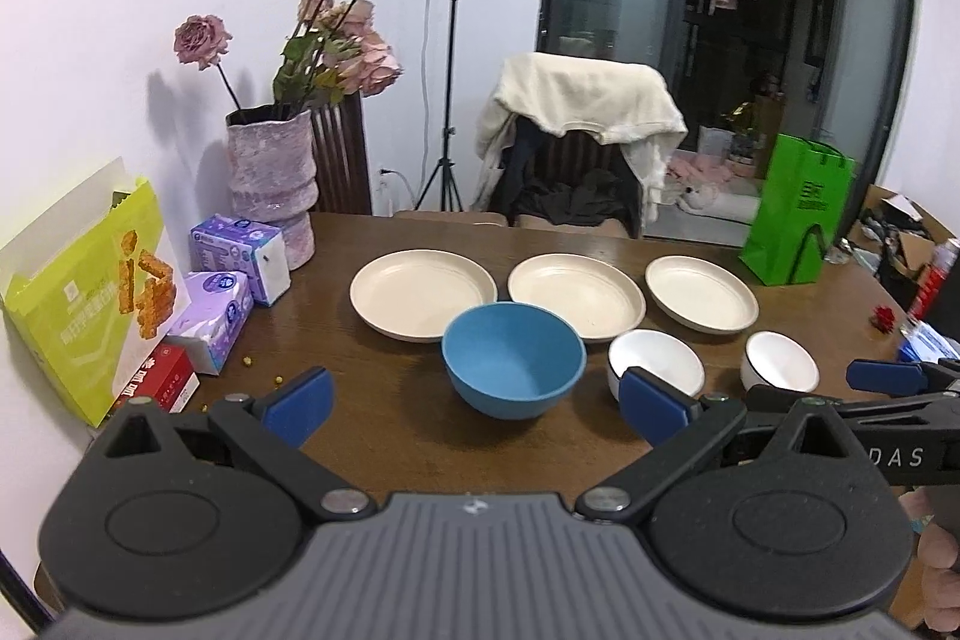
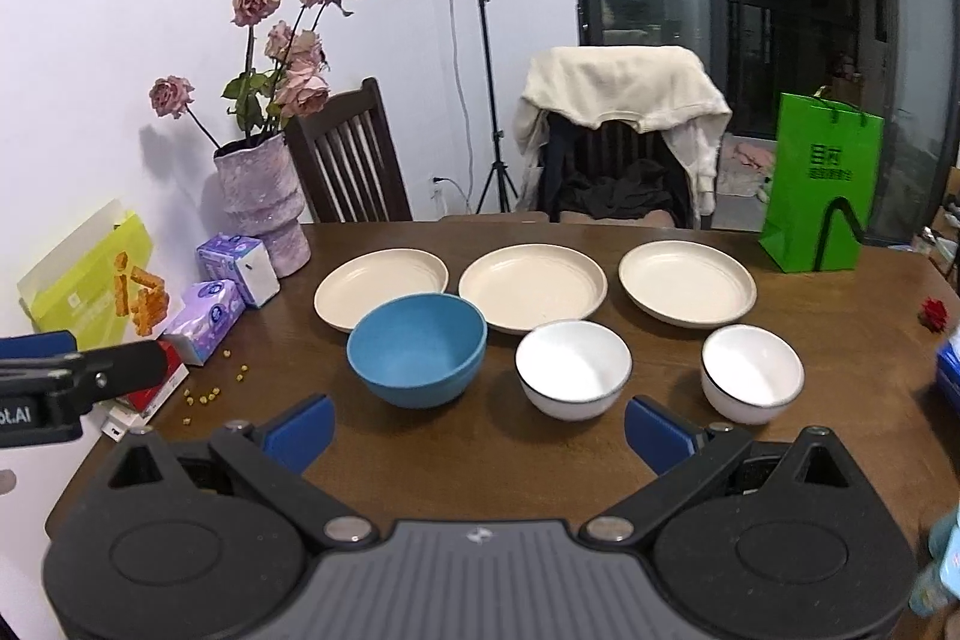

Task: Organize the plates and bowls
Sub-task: 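Move both tools forward to the cream plate beside the flower vase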

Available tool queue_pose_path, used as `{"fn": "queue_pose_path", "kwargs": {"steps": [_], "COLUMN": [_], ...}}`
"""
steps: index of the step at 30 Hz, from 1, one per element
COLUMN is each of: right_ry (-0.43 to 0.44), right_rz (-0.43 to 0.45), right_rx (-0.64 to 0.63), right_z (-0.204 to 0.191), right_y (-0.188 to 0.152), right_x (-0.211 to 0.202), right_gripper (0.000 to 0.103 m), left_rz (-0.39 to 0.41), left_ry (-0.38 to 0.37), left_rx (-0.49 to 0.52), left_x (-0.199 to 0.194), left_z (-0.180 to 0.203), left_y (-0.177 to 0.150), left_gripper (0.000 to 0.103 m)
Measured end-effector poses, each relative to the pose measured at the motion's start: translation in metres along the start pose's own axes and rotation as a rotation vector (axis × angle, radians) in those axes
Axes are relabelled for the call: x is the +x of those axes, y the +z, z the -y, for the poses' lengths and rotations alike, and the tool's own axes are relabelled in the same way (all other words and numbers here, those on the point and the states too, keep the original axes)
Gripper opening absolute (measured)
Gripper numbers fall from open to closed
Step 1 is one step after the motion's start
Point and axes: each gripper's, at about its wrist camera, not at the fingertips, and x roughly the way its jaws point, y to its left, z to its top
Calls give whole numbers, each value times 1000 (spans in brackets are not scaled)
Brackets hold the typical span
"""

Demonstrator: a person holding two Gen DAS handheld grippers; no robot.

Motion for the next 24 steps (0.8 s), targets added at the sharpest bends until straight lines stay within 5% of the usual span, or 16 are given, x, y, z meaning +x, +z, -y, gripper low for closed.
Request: {"fn": "queue_pose_path", "kwargs": {"steps": [24], "right_ry": [147], "right_rz": [-90], "right_rx": [-87], "right_z": [6], "right_y": [82], "right_x": [115], "right_gripper": [103], "left_rz": [-113], "left_ry": [118], "left_rx": [-172], "left_x": [84], "left_z": [-21], "left_y": [44], "left_gripper": [103]}}
